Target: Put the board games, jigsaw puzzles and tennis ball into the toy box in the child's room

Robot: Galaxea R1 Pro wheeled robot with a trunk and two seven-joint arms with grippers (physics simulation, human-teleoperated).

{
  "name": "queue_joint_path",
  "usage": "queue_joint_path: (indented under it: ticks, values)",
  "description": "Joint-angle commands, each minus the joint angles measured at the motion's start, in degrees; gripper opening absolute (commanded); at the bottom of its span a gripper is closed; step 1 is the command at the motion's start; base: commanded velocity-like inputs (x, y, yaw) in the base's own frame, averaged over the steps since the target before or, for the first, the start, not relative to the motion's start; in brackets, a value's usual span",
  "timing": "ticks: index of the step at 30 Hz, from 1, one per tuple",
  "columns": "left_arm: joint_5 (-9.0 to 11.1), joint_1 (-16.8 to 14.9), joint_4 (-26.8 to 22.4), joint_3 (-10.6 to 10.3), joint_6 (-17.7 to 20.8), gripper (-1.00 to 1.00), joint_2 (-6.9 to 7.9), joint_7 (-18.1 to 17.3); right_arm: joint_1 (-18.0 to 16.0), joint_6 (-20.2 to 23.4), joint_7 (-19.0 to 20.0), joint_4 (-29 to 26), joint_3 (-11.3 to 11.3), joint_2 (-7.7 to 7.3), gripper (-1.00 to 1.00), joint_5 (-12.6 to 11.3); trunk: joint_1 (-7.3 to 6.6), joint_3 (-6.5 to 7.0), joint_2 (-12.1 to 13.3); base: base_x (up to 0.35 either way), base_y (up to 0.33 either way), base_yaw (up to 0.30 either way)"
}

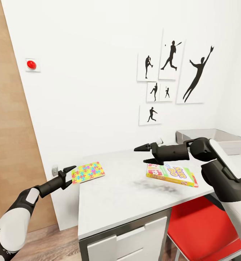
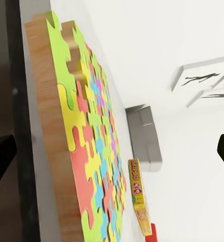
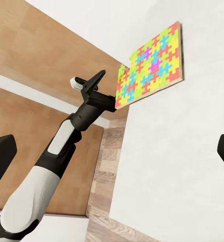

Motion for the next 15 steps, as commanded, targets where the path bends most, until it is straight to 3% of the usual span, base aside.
queue_joint_path:
  ticks: [1, 6, 7, 15]
  values:
    - [-0.14, -0.07, 0.03, 0.27, 0.24, 1.00, 0.01, -0.17, -0.07, 0.00, -0.60, -0.02, 0.04, -0.03, 1.00, -0.56, -0.01, -0.07, -0.03, 0.000, 0.000, 0.000]
    - [-0.15, -0.07, 0.03, 0.29, 0.24, 1.00, 0.04, -0.17, -0.07, 0.00, -0.64, -0.05, 0.05, 0.01, 1.00, -0.56, -0.01, -0.07, -0.03, 0.000, 0.000, 0.000]
    - [-0.14, -0.07, 0.03, 0.29, 0.24, -1.00, 0.04, -0.17, -0.07, 0.00, -0.64, -0.04, 0.05, 0.02, 1.00, -0.56, -0.01, -0.07, -0.03, 0.000, 0.000, 0.000]
    - [-0.17, -0.07, 0.03, 0.22, 0.17, -1.00, -0.01, -0.18, -0.06, -0.05, -0.65, 0.01, 0.05, 0.06, 1.00, -0.51, -0.01, -0.07, -0.03, 0.000, 0.000, 0.000]
